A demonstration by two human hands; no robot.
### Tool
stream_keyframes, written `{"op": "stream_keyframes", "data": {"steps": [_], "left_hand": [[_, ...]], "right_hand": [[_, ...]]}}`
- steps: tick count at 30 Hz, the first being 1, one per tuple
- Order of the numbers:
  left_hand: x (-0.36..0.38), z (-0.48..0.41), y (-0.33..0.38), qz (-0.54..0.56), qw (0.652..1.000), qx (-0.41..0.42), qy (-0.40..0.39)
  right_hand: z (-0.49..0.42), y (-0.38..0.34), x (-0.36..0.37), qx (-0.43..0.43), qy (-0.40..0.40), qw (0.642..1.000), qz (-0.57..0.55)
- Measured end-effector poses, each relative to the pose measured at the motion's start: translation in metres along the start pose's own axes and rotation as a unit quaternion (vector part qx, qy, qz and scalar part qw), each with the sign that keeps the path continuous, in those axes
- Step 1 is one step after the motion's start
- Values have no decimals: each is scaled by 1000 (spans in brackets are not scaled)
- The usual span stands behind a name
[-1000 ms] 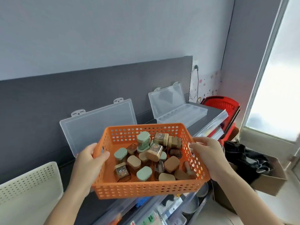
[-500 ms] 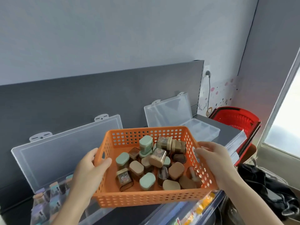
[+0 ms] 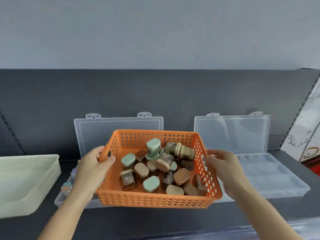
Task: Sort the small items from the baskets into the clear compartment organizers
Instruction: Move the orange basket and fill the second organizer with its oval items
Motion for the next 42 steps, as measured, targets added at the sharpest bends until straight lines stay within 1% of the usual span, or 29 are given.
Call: {"op": "stream_keyframes", "data": {"steps": [5, 9, 15, 20, 24, 29, 36, 42], "left_hand": [[-11, 1, 1, -36, 999, -2, 36], [-7, 0, -3, -36, 999, -12, 26], [15, 5, 8, -27, 1000, -7, 4], [44, 20, 30, -19, 1000, 10, -3], [81, 35, 51, -19, 999, 22, -14], [147, 59, 86, -11, 999, 42, -25], [257, 98, 138, -1, 996, 70, -64], [361, 109, 179, -14, 988, 104, -117]], "right_hand": [[-13, -3, 14, -13, -43, 999, 7], [-20, -1, 9, -14, -42, 999, 10], [-25, 11, -12, -3, -18, 1000, 19], [-32, 19, -52, -4, 15, 1000, 1], [-42, 31, -96, 2, 37, 999, -12], [-58, 45, -173, -3, 58, 998, -22], [-81, 53, -297, -37, 75, 996, 24], [-99, 78, -394, -13, 147, 988, 40]]}}
Point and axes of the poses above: each hand's wrist, its own z-axis away from the middle knuckle, its own x-axis out of the palm, y = z × x, the point moved 7 cm from there along -z, towards the middle knuckle, and after that the axes turned 4 degrees about y, right-handed, at the moved point
